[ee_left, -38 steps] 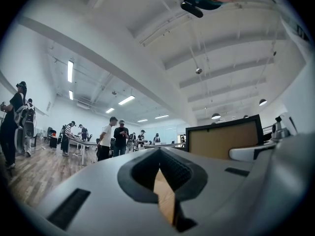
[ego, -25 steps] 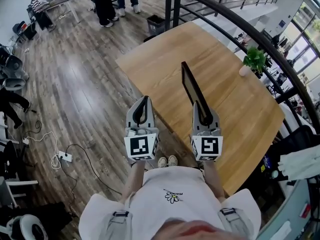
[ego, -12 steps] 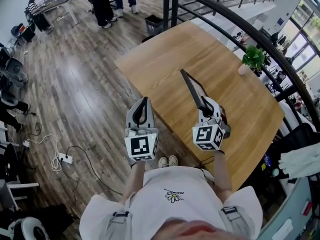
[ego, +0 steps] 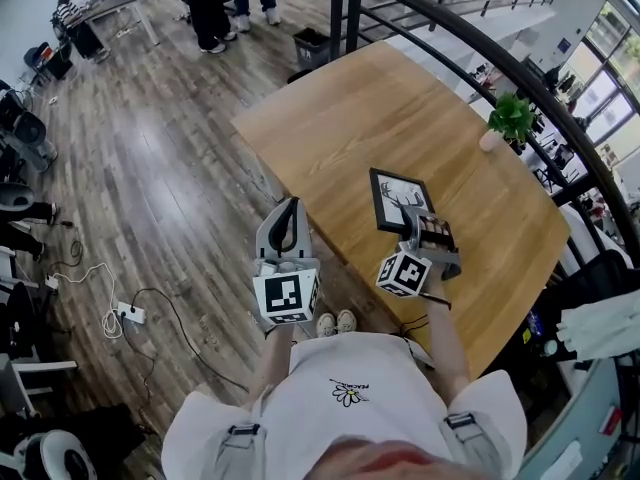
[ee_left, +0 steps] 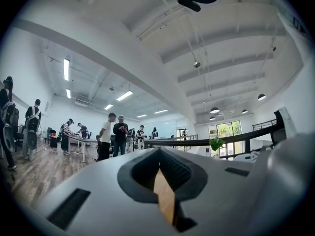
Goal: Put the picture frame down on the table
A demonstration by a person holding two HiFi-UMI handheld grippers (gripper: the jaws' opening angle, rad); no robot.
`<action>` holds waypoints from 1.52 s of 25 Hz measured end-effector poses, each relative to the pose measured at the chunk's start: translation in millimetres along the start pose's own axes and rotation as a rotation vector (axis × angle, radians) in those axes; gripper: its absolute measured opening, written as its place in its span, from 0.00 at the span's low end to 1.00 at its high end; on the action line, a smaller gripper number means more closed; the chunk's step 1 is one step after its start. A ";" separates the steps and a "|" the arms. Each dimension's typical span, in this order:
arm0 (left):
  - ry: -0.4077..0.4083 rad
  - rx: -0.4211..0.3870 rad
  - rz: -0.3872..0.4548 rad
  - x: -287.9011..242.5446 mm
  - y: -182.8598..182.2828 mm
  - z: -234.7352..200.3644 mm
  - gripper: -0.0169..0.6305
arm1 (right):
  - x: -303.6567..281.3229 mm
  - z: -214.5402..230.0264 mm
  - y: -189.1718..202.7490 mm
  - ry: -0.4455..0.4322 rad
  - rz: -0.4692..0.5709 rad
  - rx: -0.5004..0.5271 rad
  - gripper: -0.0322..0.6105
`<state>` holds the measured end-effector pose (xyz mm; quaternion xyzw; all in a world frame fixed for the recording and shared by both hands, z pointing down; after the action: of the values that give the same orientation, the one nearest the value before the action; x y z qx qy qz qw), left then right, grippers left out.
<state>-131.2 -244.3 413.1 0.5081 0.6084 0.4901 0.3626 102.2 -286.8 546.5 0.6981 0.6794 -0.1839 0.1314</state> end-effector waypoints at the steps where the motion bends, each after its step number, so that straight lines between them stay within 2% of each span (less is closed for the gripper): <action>1: -0.005 0.000 -0.003 0.8 0.7 -1.1 0.05 | -4.7 -7.8 1.3 -0.021 -0.006 0.005 0.08; 4: -0.017 0.003 -0.007 2.7 2.5 -4.2 0.05 | -18.3 -30.0 4.3 -0.065 -0.029 0.039 0.08; 8: -0.024 0.003 -0.006 5.8 2.3 -6.0 0.05 | -30.8 -57.7 4.2 -0.122 -0.035 0.028 0.08; 13: -0.025 -0.002 -0.007 5.4 2.4 -6.8 0.05 | -41.5 -77.1 8.1 -0.115 -0.121 0.083 0.08; 17: -0.027 -0.004 -0.012 5.9 3.6 -8.5 0.05 | -50.5 -91.7 12.3 -0.140 -0.169 0.079 0.08; 22: -0.022 -0.009 -0.015 5.9 4.3 -7.6 0.05 | -55.0 -102.3 11.0 -0.160 -0.170 0.088 0.08; 34: -0.015 -0.009 -0.032 6.4 9.7 -4.8 0.05 | -58.0 -113.4 8.0 -0.199 -0.140 0.039 0.09; 38: 0.003 -0.017 -0.037 6.7 10.6 -0.4 0.05 | -59.9 -118.5 5.8 -0.261 -0.100 -0.018 0.14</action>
<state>-130.3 -237.9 423.9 0.4928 0.6141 0.4892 0.3750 116.8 -289.6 678.6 0.6324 0.6919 -0.2736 0.2156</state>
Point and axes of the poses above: the fingertips, and each gripper's own axes: x backward along the fingers, z to its right, y out of its underside, the point moved 3 cm from there along x, backward along the fingers, and after that the axes turned 15 degrees about x, right-handed, at the moved point
